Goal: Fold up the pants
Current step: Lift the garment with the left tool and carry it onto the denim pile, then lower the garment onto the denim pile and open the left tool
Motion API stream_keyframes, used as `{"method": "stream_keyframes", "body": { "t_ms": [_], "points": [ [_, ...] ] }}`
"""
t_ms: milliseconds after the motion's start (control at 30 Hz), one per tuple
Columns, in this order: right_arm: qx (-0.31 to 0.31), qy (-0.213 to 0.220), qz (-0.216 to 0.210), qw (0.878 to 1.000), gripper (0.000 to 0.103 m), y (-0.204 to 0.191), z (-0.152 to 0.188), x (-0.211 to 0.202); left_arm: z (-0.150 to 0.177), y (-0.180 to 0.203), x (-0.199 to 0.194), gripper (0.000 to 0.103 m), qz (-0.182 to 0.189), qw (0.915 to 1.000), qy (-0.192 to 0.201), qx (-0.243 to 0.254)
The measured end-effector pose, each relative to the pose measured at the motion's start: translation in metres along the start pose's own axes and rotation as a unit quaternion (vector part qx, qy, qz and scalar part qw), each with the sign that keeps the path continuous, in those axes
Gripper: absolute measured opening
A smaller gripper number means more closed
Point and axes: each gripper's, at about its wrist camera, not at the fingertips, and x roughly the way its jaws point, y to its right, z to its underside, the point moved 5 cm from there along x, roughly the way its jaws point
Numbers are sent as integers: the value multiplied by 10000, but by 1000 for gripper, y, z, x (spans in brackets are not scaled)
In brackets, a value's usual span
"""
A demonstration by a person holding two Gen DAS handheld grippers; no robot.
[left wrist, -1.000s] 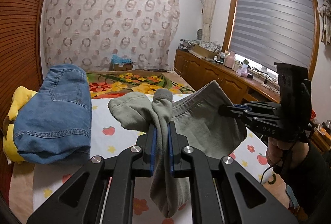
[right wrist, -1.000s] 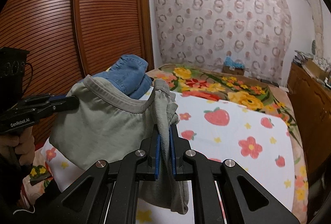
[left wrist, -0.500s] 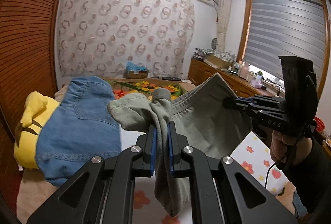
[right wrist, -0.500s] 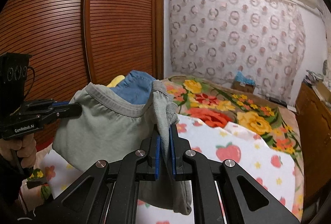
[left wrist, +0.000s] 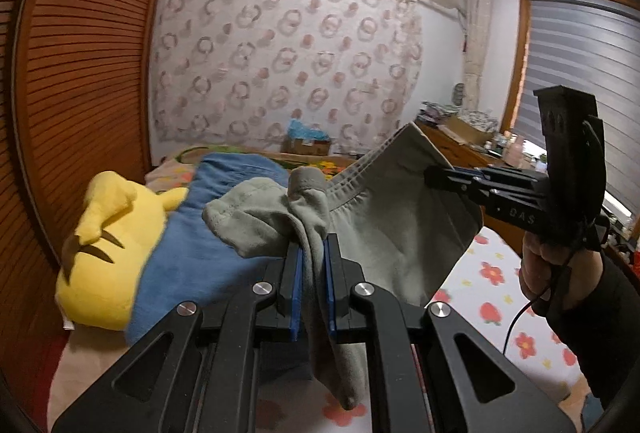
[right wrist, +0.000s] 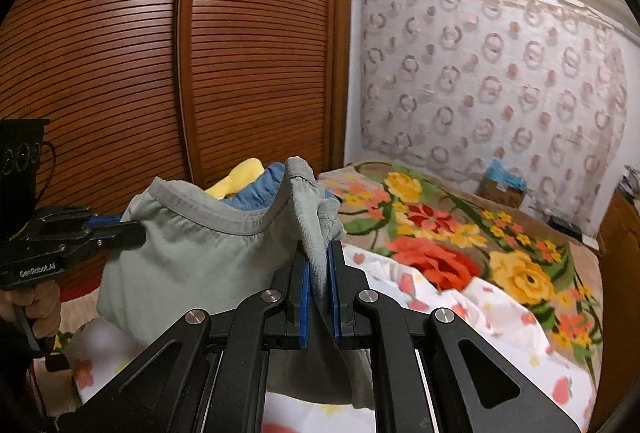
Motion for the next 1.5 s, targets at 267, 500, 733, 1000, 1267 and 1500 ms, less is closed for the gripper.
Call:
{"method": "stream_keyframes", "body": {
  "t_ms": [267,500,733,1000,1267,1500],
  "points": [
    [-242,-77,-149,9996,8,10,-13,57,7,-36,12,11,-343,9988,58,-334],
    [-720,-208,-261,9968,8,9,-30,96,11,-47,22,11,-700,9963,260,-424],
    [-661,-360,-471,9961,8,19,-50,131,18,-54,22,11,-857,9929,441,-696],
    [-956,-397,-606,9928,8,3,-63,160,25,-53,21,11,-1023,9896,516,-868],
    [-801,-642,-629,9927,8,5,-58,183,31,-63,23,11,-1072,9883,388,-1009],
    [-341,-681,-685,9947,24,19,-64,181,32,-61,24,11,-1180,9880,274,-958]
  ]
}}
